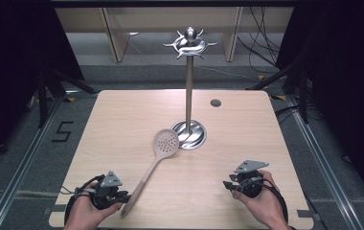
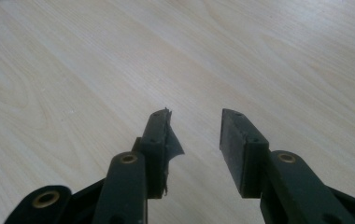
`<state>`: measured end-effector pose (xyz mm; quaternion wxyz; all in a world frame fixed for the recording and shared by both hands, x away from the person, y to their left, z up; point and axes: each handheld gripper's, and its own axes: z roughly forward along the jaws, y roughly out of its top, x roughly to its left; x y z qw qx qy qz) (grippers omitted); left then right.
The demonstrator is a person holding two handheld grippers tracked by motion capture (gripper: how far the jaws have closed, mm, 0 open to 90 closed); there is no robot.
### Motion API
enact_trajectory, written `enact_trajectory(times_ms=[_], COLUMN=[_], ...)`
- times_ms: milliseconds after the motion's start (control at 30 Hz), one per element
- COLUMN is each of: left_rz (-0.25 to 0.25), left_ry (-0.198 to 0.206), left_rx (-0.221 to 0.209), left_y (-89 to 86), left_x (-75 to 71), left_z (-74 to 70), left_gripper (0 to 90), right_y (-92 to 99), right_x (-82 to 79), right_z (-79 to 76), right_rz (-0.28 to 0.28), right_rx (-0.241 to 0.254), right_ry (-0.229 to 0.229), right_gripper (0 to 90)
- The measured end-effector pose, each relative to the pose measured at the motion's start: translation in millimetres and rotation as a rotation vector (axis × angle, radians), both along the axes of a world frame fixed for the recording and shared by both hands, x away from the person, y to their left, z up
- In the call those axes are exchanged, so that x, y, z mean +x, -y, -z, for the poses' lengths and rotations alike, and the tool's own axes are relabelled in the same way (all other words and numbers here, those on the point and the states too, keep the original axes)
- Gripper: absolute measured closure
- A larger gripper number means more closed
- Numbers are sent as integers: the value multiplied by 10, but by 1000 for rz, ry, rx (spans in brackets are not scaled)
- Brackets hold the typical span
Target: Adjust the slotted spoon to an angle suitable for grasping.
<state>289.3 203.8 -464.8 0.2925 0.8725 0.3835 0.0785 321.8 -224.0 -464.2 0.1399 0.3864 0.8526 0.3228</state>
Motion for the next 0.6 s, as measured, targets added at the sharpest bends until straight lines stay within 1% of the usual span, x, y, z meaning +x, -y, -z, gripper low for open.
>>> enact_trajectory(times_ms=[67, 100, 133, 167, 200, 233, 267, 300, 333, 367, 400, 433, 467, 500, 533, 567, 600], left_rz=[3, 21, 31, 59, 87, 87, 110, 110, 113, 138, 138, 132, 118, 137, 137, 134, 137], left_ry=[8, -7, -4, -24, -44, -44, -62, -62, -67, -83, -83, -91, -90, -114, -114, -123, -124], left_rx=[-4, -4, -7, -3, 13, 13, 28, 28, 38, 57, 57, 58, 46, 64, 64, 65, 67], left_y=[26, 53, 90, 162, 190, 190, 250, 250, 295, 298, 298, 314, 335, 349, 349, 361, 371], left_x=[-6, -10, -17, -29, -29, -29, -33, -33, -24, -13, -13, -12, -16, -16, -16, -18, -21], left_z=[0, -11, -1, 16, 16, 16, 35, 35, 59, 56, 56, 68, 88, 105, 105, 120, 127], left_gripper=[883, 883, 889, 891, 891, 892, 892, 892, 893, 893, 893, 893, 893, 894, 894, 894, 894], right_y=[-1, -1, -2, -5, -1, 0, 0, 0, -5, -4, -4, -3, -2, 4, 4, -6, -3], right_x=[-4, -4, -14, -15, -9, -9, -9, -9, -20, -19, -19, -16, -14, -2, -2, -17, -13], right_z=[-3, -3, -23, -21, -12, -12, -12, -12, -13, -12, -12, -9, -6, -1, -1, -6, -2], right_rz=[10, 10, 12, 13, 5, 6, 6, 6, 21, 22, 22, 23, 23, 19, 19, 37, 31], right_rx=[-1, -1, -5, -4, -10, -10, -11, -11, -7, -4, -4, -3, -3, -5, -5, 1, 0], right_ry=[-10, -10, -41, -50, -39, -41, -41, -41, -64, -66, -66, -65, -67, -63, -63, -93, -89], right_gripper=[634, 634, 633, 632, 631, 630, 630, 630, 628, 627, 627, 626, 624, 622, 622, 620, 619])
